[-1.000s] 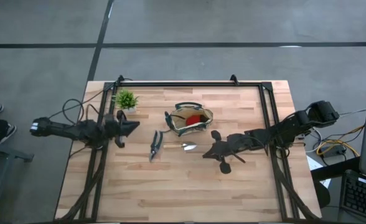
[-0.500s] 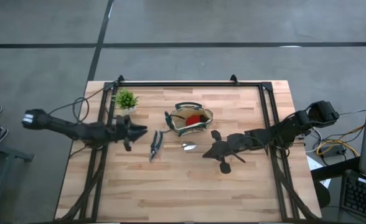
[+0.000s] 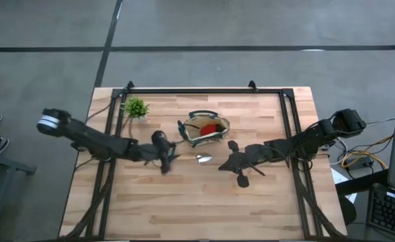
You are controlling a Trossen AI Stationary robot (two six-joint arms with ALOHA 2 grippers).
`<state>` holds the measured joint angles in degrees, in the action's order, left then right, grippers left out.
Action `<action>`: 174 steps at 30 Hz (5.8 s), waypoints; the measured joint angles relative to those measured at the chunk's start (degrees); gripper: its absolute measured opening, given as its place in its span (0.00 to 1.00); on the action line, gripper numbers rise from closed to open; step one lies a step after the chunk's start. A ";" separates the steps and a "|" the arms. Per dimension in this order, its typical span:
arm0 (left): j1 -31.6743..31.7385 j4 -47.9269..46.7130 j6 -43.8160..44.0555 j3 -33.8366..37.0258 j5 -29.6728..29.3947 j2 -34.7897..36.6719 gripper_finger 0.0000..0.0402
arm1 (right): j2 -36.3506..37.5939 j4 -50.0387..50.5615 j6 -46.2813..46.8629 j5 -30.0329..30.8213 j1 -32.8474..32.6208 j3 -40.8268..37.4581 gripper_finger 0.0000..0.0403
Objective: Pick & Place Garden tools in Gardening bag
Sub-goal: Put the brown trowel into the green bag
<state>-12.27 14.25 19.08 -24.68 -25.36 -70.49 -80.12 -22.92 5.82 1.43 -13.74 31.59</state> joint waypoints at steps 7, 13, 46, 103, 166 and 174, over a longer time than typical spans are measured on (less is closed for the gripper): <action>0.00 -4.84 -3.50 -9.75 -1.91 -15.23 0.56 | 0.00 0.05 -0.02 0.00 0.00 0.00 0.03; 0.04 -7.80 -2.62 -14.54 -1.42 -23.10 0.55 | 0.00 0.07 0.04 0.00 0.00 0.00 0.03; -1.35 4.67 2.53 -16.46 21.78 -24.82 0.17 | 5.01 -5.09 -7.88 0.07 -6.59 0.04 0.03; -0.36 43.99 2.46 -16.59 34.11 -23.75 0.18 | 7.19 -26.94 -23.02 6.03 -11.04 0.00 0.37; -4.26 27.63 -1.90 -16.20 27.82 -6.59 0.52 | -11.62 -2.84 -35.31 35.53 -3.34 20.35 0.02; -4.28 27.18 -2.00 -16.20 27.71 -6.59 0.52 | -11.08 -2.31 -38.24 36.28 -3.23 20.96 0.02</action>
<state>-16.56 41.43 17.08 -40.88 2.35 -77.08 -91.20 -25.23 -32.41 37.71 -16.97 52.55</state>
